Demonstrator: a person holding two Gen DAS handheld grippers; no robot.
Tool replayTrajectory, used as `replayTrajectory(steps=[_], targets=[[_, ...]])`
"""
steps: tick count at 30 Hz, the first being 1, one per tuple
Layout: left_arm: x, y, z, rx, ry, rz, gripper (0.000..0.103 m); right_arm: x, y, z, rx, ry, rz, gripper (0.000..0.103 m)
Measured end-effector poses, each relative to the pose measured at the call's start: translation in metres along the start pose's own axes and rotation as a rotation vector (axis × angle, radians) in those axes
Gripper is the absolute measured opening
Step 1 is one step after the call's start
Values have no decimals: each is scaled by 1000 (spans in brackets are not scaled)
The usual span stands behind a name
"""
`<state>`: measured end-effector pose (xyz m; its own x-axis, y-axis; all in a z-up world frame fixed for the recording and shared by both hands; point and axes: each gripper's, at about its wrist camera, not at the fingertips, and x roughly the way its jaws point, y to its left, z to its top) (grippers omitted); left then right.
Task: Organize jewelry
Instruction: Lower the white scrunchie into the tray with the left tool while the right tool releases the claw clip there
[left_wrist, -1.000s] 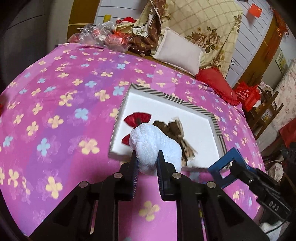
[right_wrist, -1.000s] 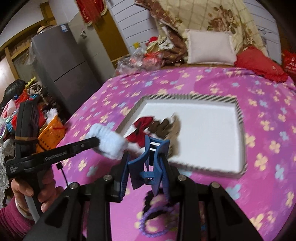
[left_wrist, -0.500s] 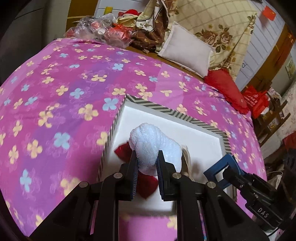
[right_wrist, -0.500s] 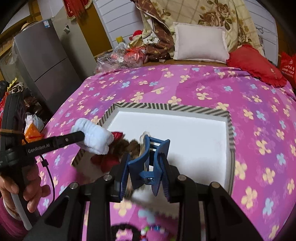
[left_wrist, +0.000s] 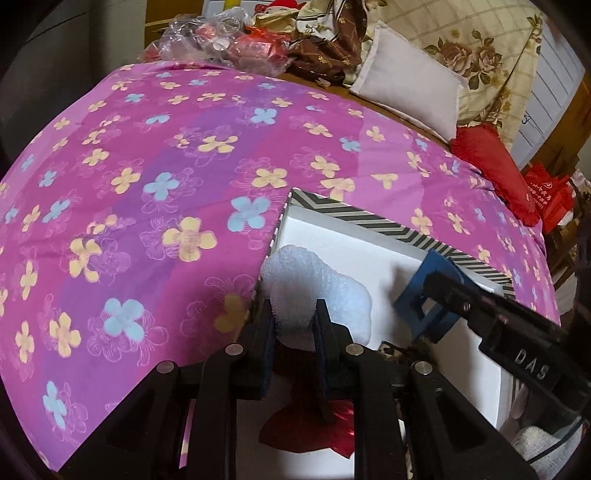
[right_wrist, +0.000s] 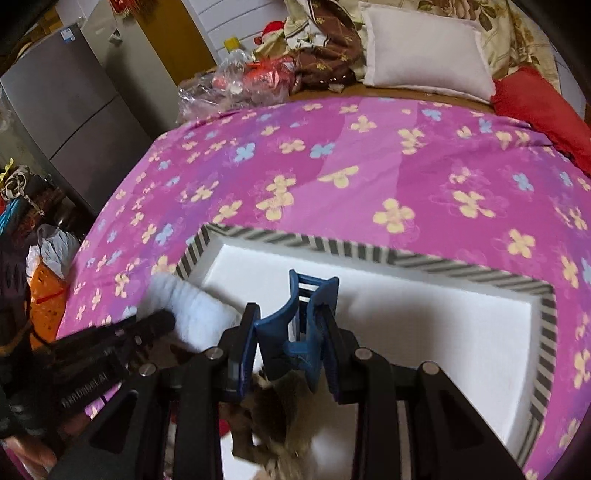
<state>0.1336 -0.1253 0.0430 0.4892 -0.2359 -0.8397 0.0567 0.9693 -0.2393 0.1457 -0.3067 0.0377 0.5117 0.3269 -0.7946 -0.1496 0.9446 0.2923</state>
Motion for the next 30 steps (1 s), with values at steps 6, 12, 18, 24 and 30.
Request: replayTrajectory(steps=[6, 12, 18, 24, 30], targets=[[-4, 2, -2, -4, -10, -4, 28, 12, -1, 7, 60, 7, 49, 40], [-11, 4, -9, 16, -9, -26, 34, 6, -8, -4, 119, -6, 84, 53], [-28, 4, -16, 25, -34, -12, 43, -19, -6, -10, 115, -36, 98, 65], [-56, 1, -30, 44, -69, -10, 43, -52, 0, -23, 104, -65, 110, 65], [-91, -7, -58, 69, -124, 24, 43, -98, 9, -58, 65, -112, 77, 65]])
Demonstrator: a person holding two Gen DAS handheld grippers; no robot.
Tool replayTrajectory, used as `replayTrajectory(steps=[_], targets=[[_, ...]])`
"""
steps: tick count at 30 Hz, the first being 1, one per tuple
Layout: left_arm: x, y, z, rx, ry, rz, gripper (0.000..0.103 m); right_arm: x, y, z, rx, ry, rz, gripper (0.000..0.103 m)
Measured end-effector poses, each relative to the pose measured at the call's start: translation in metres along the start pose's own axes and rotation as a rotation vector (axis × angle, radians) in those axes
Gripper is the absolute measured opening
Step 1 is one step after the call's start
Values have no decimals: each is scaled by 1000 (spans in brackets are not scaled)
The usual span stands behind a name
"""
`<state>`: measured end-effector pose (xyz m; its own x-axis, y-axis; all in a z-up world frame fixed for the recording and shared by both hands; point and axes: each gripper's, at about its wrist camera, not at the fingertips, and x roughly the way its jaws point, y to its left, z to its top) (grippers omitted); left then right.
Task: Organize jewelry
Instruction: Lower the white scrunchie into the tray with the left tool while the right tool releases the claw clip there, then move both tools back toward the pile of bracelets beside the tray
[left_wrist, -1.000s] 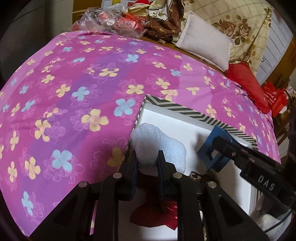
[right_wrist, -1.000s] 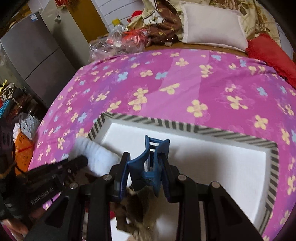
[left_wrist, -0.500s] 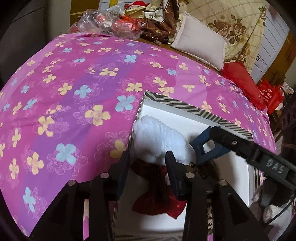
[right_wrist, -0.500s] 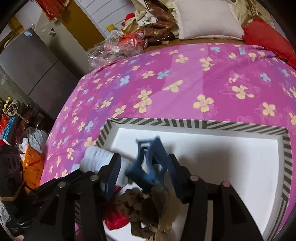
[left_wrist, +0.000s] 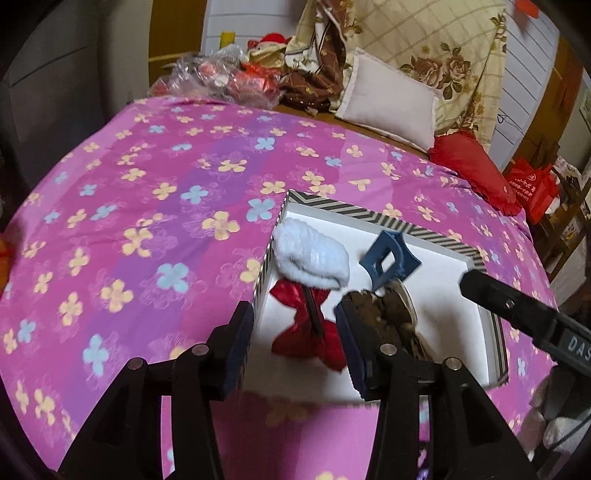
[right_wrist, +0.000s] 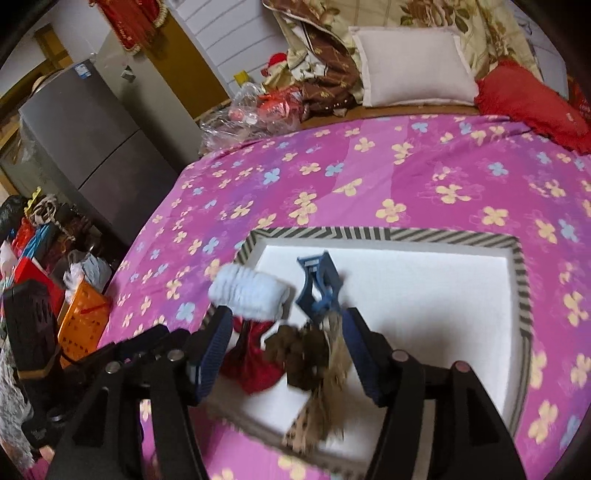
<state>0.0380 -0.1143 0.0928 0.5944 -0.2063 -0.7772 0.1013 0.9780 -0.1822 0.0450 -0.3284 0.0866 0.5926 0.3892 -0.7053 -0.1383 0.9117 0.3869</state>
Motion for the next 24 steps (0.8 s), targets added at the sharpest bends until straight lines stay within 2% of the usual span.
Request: replayTrajectory(steps=[11, 19, 24], targets=[[-44, -22, -47, 51, -40, 32, 43, -79, -10, -72, 14, -89, -97, 70], [-65, -40, -75, 90, -71, 46, 43, -106, -11, -111, 12, -110, -139, 75], [-71, -43, -88, 81, -73, 45, 43, -113, -3, -124, -21, -118, -167, 76]])
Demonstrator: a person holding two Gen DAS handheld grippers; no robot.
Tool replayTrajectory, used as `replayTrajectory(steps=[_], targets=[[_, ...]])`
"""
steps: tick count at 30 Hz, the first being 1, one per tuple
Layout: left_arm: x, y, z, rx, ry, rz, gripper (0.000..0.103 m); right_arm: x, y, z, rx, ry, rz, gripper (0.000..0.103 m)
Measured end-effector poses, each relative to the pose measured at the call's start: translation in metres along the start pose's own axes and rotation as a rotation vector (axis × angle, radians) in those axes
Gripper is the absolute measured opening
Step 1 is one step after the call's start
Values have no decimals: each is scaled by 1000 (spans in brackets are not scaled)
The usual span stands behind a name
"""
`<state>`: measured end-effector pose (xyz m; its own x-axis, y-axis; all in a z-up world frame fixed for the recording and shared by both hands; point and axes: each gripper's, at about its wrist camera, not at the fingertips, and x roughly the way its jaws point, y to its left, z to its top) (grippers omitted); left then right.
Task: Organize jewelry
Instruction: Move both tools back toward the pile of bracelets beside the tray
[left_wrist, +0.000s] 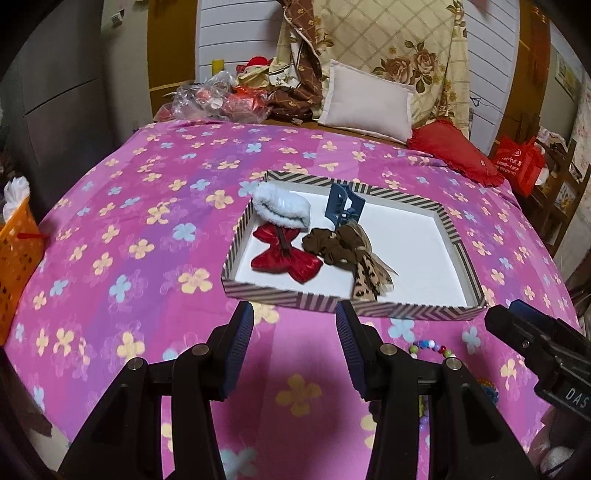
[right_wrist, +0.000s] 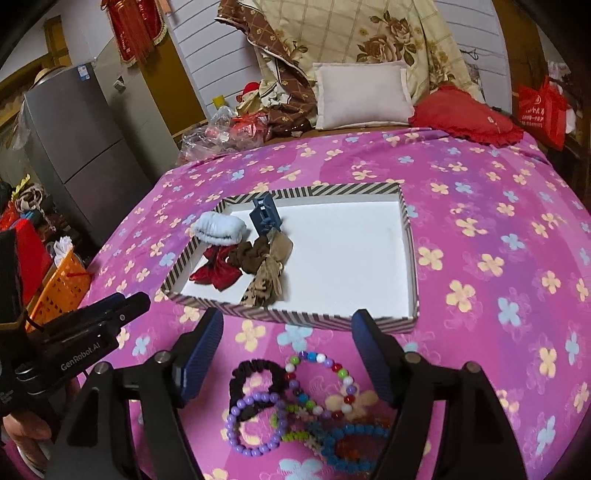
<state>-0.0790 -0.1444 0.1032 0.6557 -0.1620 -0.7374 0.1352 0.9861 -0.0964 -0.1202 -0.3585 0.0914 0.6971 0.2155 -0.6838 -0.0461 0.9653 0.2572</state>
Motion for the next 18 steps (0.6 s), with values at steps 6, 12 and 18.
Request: replayTrajectory(steps=[6, 12, 18], targets=[[-6, -3, -11, 12, -16, 29, 43, -8, 7, -10, -22, -10, -5, 76], [-14, -5, -18, 21, -33, 47, 43, -16, 10, -21, -31, -25, -14, 76], [-20, -10, -24, 38, -42, 50, 43, -20, 8, -30, -36, -10, -19, 76]])
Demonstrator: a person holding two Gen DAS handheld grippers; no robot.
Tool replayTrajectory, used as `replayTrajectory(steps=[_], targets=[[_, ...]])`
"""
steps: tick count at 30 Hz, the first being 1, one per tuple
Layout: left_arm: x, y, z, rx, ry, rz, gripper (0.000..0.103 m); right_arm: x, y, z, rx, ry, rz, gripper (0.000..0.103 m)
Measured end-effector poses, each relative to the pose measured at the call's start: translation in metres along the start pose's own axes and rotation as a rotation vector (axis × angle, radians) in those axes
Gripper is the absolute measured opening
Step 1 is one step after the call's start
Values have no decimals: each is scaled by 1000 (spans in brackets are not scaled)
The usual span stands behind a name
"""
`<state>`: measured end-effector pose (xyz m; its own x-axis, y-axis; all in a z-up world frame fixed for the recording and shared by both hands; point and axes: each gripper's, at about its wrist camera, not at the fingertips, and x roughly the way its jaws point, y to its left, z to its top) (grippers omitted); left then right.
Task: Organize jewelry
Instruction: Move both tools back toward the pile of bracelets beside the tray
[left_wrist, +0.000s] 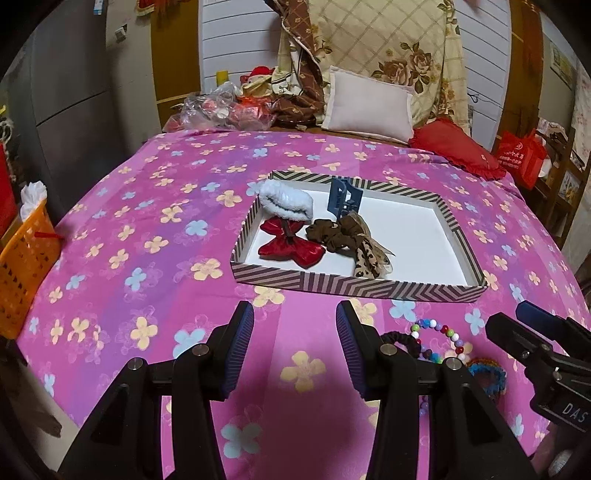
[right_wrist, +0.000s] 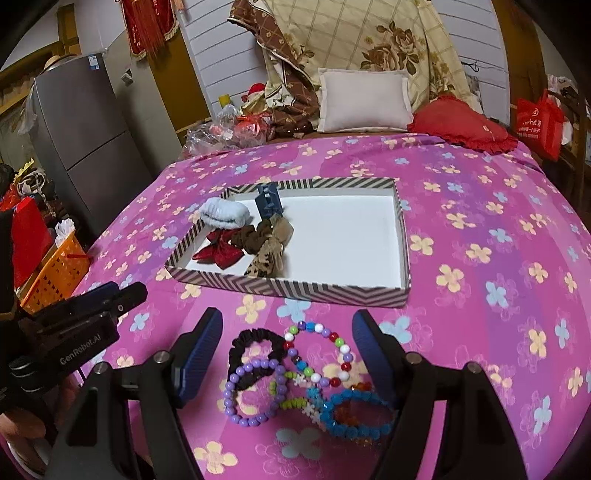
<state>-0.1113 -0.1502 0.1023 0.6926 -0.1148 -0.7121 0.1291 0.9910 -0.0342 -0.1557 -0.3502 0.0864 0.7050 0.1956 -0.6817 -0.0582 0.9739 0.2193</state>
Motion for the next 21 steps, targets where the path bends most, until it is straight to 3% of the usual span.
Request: replayTrajectory(steps=[21], targets=[[-7, -14, -23, 33, 21, -13, 43, -19, -11, -26, -68, 22, -41, 76]])
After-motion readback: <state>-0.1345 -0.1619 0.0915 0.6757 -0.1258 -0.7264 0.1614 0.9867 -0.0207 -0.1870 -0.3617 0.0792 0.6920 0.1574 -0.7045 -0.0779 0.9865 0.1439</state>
